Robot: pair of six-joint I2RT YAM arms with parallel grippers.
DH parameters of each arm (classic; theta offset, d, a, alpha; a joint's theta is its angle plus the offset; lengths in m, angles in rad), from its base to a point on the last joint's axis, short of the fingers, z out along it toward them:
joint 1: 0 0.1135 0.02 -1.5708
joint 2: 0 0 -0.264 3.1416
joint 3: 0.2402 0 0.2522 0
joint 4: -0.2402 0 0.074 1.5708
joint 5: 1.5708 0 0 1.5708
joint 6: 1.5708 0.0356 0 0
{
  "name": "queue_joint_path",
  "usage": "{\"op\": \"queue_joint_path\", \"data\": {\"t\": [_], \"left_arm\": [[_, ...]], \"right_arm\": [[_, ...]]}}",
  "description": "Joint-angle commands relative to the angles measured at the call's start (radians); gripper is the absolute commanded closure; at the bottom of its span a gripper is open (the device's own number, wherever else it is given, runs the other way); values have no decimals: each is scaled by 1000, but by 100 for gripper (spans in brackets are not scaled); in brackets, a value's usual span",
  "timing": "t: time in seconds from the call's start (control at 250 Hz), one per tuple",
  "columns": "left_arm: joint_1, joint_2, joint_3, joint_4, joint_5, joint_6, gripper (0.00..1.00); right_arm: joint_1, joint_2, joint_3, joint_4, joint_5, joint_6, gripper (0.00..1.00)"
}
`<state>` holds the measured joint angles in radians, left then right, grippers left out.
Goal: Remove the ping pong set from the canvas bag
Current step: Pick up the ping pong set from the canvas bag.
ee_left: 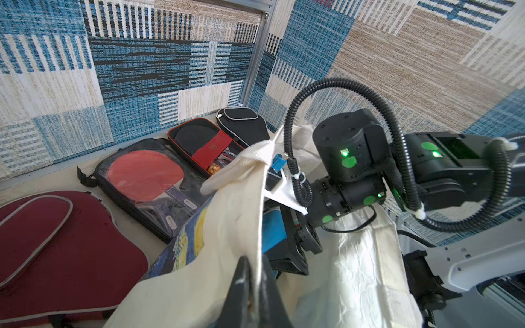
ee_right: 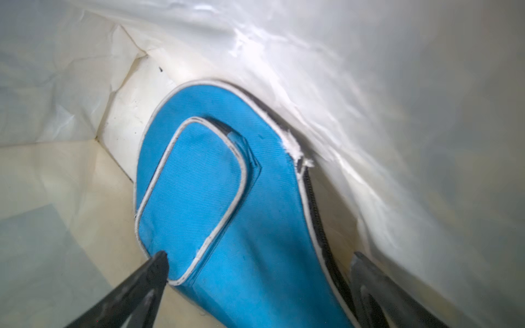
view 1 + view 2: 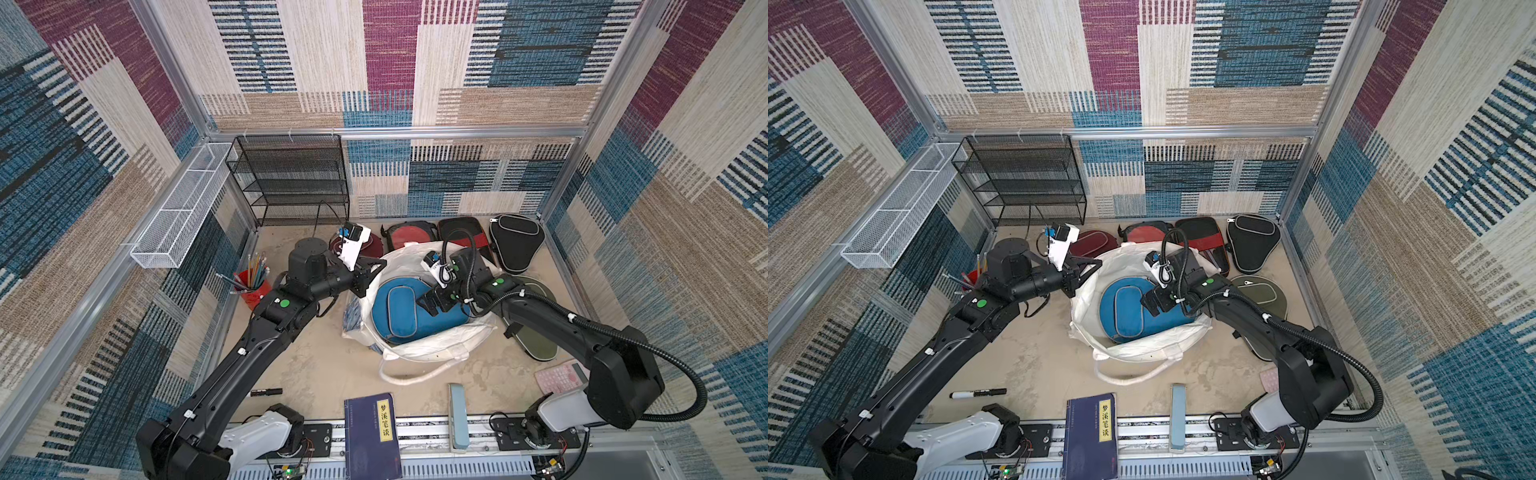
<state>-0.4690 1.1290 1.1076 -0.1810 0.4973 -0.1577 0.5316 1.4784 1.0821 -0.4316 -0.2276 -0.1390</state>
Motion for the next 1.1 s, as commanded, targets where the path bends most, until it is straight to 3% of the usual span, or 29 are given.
{"op": "queue_joint_path", "data": {"t": [0.0,0.492,0.568,0.7,0.744,0.92,1.096], "left_arm": [[1,4,-8,141,96,4,100],[15,88,-41,246,309,-16,100],[19,88,-47,253,315,-16,100],[28,81,-58,255,313,-15,100],[32,78,-63,255,310,-14,100],[55,64,-73,249,298,-13,100],[83,40,-91,243,262,-6,100]], "right_arm": [[-24,25,19,23,-47,-79,1],[-58,280,84,-24,-190,-228,1],[-59,330,112,-72,-205,-252,17],[-59,354,108,-106,-212,-253,62],[-59,340,94,-101,-211,-248,72],[-59,232,47,-99,-205,-225,100],[-59,90,-1,-88,-187,-183,100]]}}
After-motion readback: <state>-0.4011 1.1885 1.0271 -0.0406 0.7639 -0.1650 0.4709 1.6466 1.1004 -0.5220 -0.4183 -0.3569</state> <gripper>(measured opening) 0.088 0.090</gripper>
